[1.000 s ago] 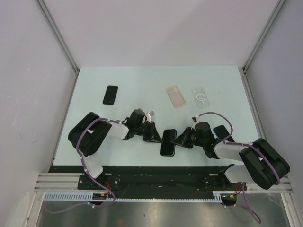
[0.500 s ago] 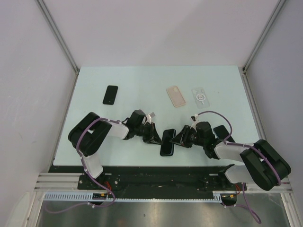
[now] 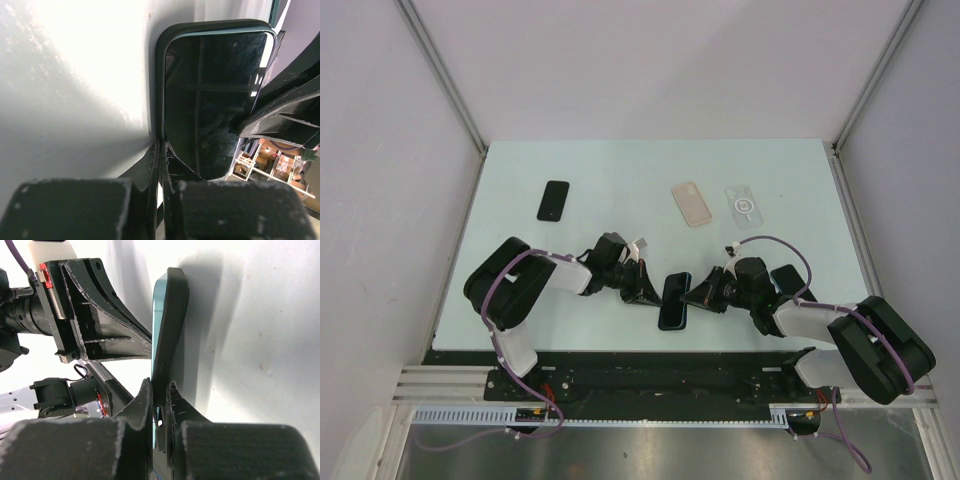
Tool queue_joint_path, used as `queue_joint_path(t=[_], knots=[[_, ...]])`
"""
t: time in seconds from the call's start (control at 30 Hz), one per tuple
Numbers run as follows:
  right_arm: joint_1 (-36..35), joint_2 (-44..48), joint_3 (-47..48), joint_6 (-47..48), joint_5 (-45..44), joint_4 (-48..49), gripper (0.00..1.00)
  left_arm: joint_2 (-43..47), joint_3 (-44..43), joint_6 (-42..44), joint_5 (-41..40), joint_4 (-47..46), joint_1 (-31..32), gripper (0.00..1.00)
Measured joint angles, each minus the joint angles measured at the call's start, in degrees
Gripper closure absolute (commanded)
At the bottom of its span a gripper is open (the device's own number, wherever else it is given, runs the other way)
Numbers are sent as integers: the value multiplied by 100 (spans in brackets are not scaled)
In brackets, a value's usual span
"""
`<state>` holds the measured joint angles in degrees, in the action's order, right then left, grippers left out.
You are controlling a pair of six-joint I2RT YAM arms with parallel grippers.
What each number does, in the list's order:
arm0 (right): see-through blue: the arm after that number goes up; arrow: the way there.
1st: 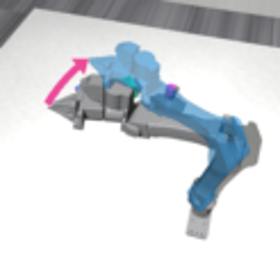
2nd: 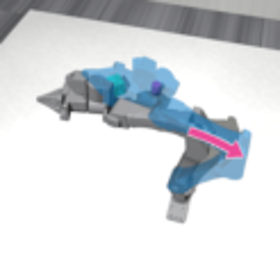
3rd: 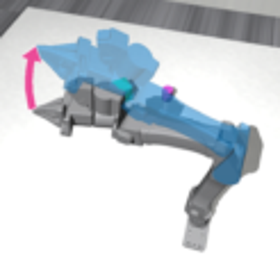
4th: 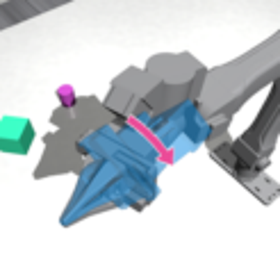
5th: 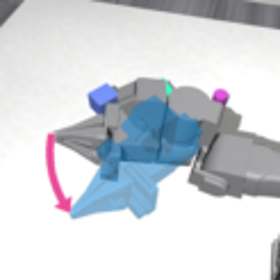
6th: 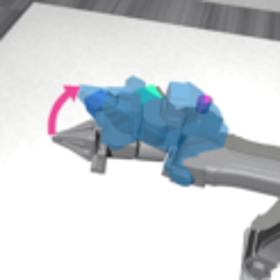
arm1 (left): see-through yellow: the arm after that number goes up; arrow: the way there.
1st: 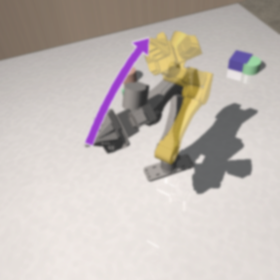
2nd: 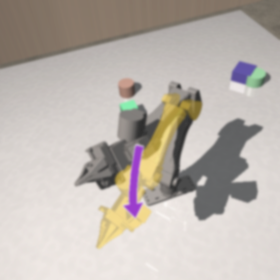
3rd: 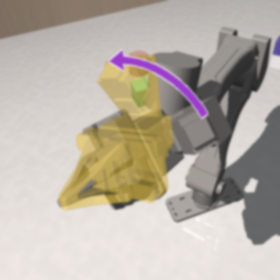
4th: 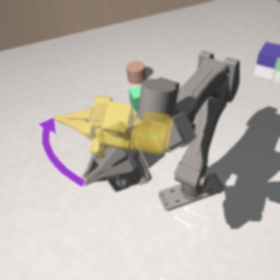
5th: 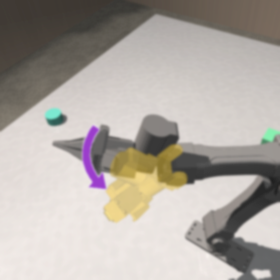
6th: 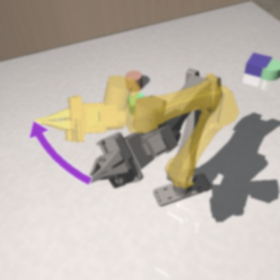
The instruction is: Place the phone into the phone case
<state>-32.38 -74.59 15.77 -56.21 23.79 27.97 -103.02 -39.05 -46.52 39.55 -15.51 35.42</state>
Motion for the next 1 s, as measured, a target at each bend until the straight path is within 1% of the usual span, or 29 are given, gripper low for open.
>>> queue_joint_path(t=[0.03,0.1,0.13,0.23,0.27,0.37,0.4,0.47,0.5,0.57,0.6,0.67,0.77,0.8,0.9,1.0], knots=[[0,-2,0,-15,2,-2,97,0,2,0,0,0,0,94],[7,-15,0,-39,4,2,82,0,2,0,0,0,0,95],[11,-20,0,-61,11,4,67,0,2,0,0,0,0,95],[15,-42,0,-94,68,48,52,-4,2,-2,2,-4,0,96],[4,-42,0,-118,136,111,50,-4,2,-4,2,-4,0,96],[-50,-28,0,-166,214,168,50,-4,2,-7,4,-7,2,96],[-76,-11,0,-173,214,162,51,-4,2,-4,4,-7,2,96],[-133,59,0,-175,203,101,61,-4,2,-7,2,-7,2,96],[-162,101,0,-164,186,59,70,-7,2,-7,2,-7,2,96],[-205,184,0,-144,142,-46,82,-7,9,-7,-9,-9,2,96],[-216,221,0,-164,131,-87,92,-9,17,-9,-13,-11,2,96],[-227,293,0,-190,92,-197,100,-9,39,-15,-15,-39,2,96],[-212,380,0,-181,37,-376,100,-9,48,-20,-17,-66,2,96],[-212,398,0,-181,17,-411,88,-9,52,-24,-17,-72,2,96],[-212,407,0,-199,-7,-448,67,-9,70,-57,-15,-109,2,96],[-234,404,0,-210,-59,-492,61,-9,81,-94,-15,-136,2,96]])
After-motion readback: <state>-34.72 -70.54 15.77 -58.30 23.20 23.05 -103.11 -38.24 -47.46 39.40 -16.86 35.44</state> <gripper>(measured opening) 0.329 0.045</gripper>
